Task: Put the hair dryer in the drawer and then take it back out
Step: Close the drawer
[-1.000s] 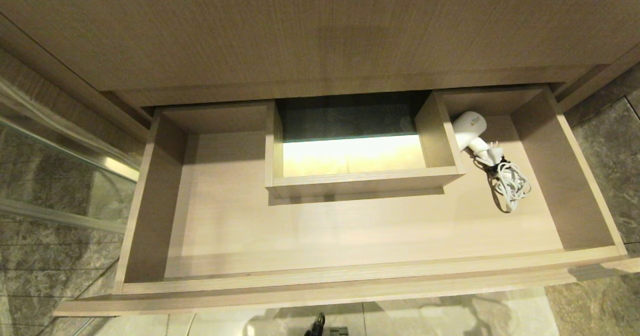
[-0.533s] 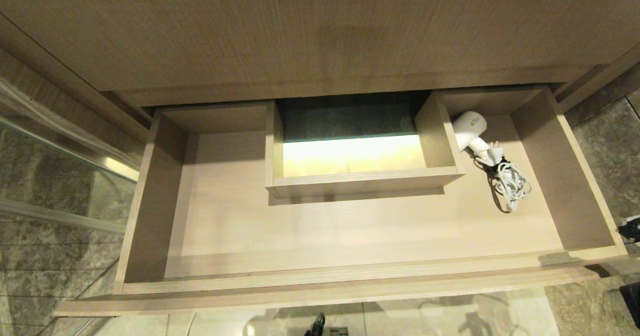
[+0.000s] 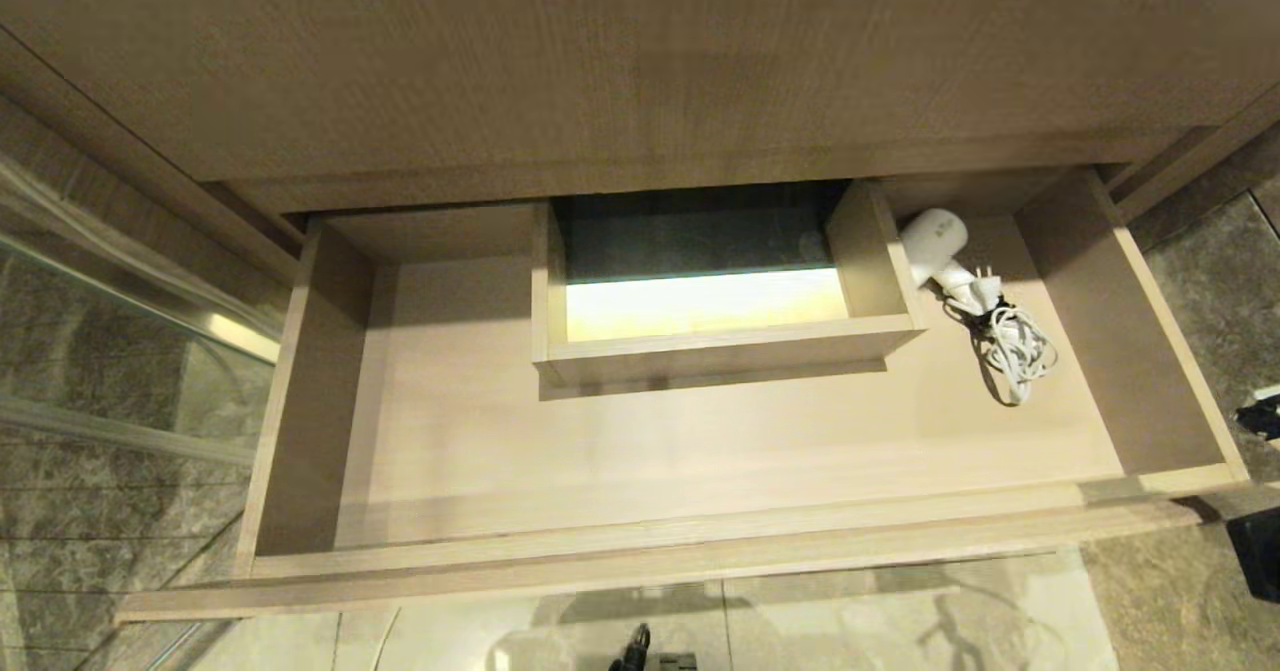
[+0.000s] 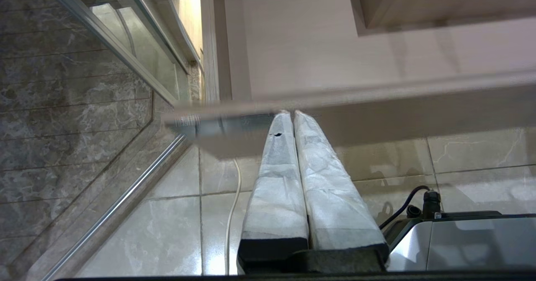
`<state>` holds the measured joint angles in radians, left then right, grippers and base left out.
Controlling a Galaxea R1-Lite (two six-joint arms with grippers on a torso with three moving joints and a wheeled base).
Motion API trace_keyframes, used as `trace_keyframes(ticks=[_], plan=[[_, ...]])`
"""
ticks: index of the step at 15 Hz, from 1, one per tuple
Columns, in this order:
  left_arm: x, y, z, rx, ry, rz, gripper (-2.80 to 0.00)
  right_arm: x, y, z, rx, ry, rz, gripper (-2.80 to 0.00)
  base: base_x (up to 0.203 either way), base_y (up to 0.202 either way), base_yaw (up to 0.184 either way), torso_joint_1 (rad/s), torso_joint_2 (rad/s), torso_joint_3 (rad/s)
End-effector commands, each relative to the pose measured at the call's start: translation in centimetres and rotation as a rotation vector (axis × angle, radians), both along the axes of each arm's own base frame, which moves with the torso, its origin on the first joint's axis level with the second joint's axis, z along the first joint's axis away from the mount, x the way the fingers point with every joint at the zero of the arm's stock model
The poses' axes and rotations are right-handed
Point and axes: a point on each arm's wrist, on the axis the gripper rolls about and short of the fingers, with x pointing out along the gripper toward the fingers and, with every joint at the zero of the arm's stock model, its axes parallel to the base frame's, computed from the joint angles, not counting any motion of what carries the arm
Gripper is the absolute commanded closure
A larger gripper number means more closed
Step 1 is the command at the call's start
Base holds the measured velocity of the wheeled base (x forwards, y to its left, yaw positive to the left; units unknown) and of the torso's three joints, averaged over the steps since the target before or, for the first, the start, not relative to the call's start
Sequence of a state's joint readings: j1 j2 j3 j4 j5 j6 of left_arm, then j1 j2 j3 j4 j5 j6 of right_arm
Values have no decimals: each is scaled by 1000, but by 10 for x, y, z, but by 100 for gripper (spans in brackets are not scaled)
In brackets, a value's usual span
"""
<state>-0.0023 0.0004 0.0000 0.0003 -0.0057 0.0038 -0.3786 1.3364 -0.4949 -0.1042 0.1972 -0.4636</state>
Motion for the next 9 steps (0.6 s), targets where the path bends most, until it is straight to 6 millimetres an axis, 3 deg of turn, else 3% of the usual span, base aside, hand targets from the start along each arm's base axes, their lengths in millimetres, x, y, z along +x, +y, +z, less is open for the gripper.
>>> trace_keyframes(ticks=[1,3,7,9], plan=[[0,0,0,0,0,1,0,8,-2,9,-7,-117,40,0,0,0,0,0,0,0],[0,0,0,0,1,-1,0,20,-5,21,1,-243,92,0,0,0,0,0,0,0],[0,0,0,-1,-1,-1,0,68,-23,68,-40,-569,104,0,0,0,0,0,0,0],[0,0,0,1,1,-1,0,75,-27,79,-52,-621,95,0,0,0,0,0,0,0]])
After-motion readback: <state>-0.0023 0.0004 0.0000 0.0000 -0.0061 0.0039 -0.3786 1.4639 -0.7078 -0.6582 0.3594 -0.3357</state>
